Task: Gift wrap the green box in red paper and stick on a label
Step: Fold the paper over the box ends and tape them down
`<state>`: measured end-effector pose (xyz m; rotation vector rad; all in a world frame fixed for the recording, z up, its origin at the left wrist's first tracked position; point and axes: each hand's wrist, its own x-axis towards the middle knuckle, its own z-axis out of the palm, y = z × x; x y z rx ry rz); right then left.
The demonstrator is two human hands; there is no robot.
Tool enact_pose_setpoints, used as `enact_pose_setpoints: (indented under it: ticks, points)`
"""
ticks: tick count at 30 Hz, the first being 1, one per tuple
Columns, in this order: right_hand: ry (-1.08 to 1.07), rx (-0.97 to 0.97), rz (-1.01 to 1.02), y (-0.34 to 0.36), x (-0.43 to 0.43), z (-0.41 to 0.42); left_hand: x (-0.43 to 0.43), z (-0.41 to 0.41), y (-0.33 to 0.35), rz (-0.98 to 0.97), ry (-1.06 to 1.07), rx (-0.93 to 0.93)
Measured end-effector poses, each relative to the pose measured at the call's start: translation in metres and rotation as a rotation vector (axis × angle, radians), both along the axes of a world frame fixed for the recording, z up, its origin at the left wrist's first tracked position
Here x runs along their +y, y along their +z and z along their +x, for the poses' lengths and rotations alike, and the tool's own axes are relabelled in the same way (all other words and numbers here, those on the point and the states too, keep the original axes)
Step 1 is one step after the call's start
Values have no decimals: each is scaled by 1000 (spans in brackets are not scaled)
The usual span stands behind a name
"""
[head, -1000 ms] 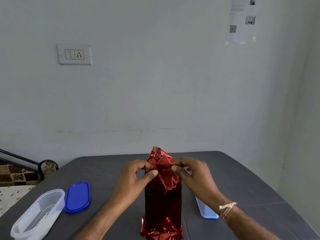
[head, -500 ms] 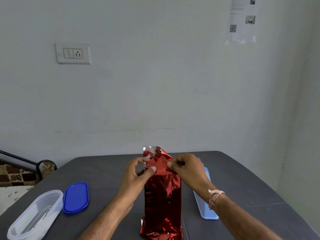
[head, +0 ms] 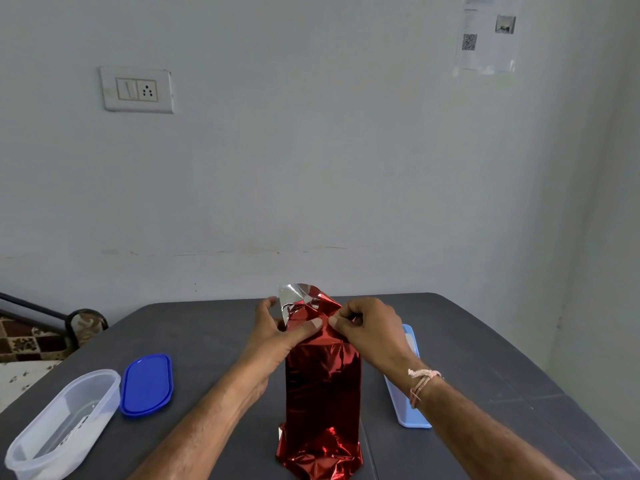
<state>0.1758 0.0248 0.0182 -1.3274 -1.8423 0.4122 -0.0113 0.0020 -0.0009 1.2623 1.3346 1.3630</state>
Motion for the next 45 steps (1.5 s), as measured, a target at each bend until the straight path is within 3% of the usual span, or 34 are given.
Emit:
enact_pose_setpoints:
  ticks: [8,19,25,31,45]
  points:
    - [11,5,27,0,4,-2,15,-7,3,-98,-39,33]
    - [55,57,35,-3,6,0,14,1,17,-80,-51,122]
    - [144,270,44,-9,-9,9,12,-1,15,-109,-27,108]
    - [182,352,-15,-21,-15,14,12,-2,14,-137,-8,64]
    - [251,318,-74,-15,-3,18,17,-4,15,-133,7,10]
